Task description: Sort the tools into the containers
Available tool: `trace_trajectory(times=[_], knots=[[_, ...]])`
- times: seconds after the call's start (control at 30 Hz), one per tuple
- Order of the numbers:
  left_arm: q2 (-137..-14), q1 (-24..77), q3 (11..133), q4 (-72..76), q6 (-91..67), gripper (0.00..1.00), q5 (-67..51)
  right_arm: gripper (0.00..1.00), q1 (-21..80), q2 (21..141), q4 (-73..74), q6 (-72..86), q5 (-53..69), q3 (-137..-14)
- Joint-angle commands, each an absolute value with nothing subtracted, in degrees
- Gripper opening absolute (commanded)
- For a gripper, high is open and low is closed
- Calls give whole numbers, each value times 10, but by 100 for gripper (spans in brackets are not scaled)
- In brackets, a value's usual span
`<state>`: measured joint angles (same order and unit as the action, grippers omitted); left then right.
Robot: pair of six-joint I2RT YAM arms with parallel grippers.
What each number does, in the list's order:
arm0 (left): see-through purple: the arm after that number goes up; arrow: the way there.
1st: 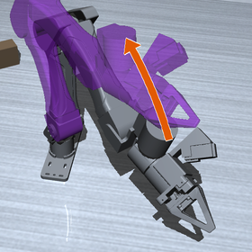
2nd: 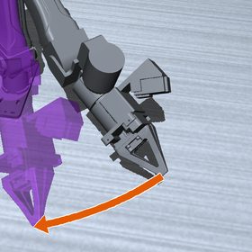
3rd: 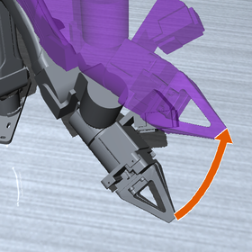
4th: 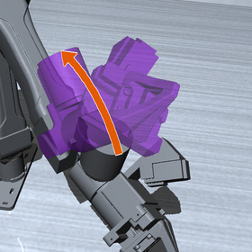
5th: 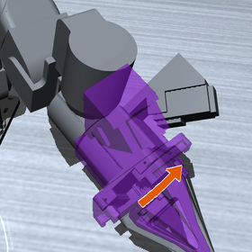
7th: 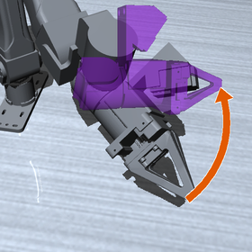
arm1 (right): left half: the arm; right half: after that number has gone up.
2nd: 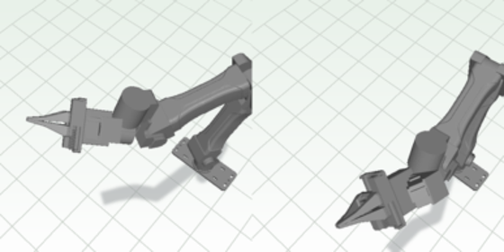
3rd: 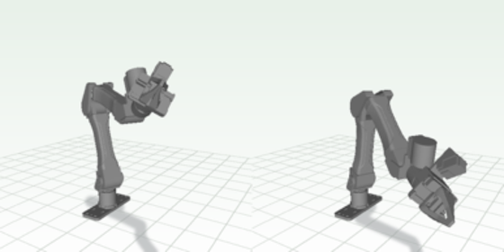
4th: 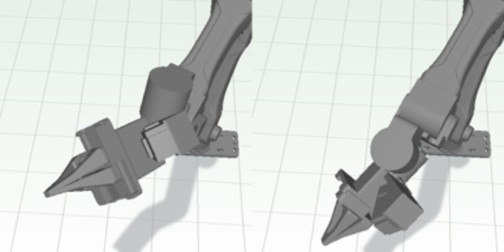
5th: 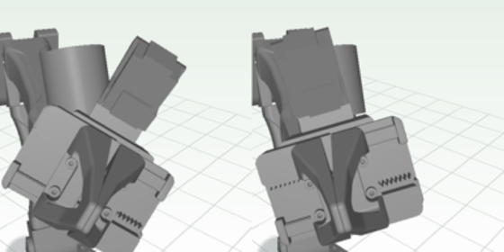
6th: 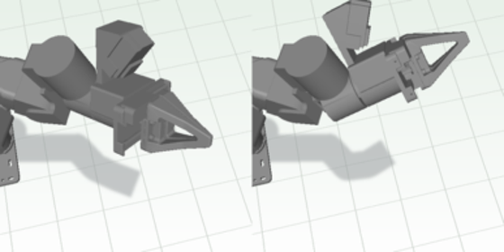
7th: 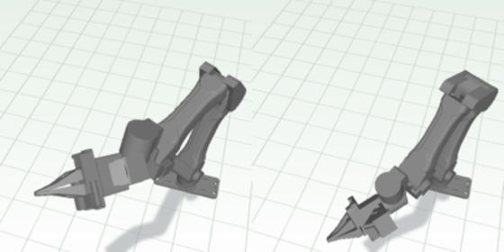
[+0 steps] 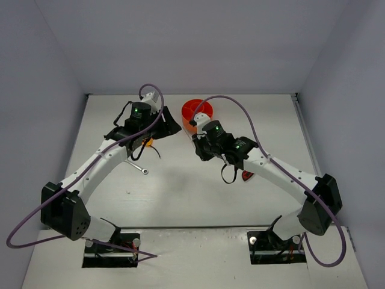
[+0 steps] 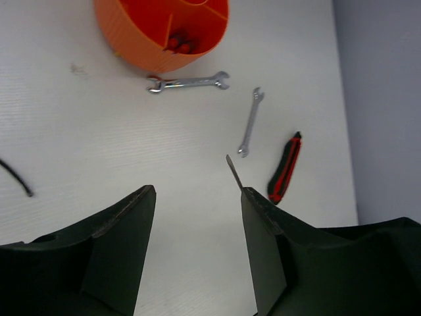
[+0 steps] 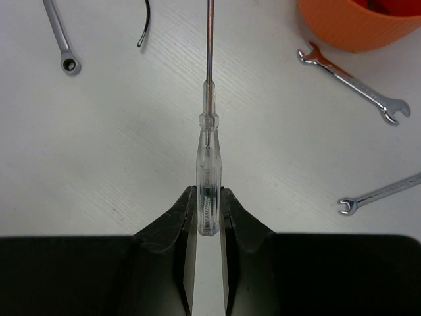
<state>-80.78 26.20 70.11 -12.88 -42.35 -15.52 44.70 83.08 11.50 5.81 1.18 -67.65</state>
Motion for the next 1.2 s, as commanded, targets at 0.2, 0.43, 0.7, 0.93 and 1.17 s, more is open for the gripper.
trace_trajectory(times=[0.2, 0.43, 0.7, 0.93, 1.17], knots=[[-820, 322, 747, -23, -513, 51, -150, 0, 429, 784, 103, 73, -25, -704], [-834, 347, 745, -32, -512, 48, -140, 0, 419, 756, 95, 86, -21, -692], [-849, 362, 749, 11, -530, 40, -143, 0, 413, 733, 89, 95, -10, -677], [-856, 377, 746, 53, -560, 39, -146, 0, 408, 718, 87, 98, -4, -663], [-839, 382, 733, 70, -565, 40, -129, 0, 402, 707, 85, 103, -5, -650]])
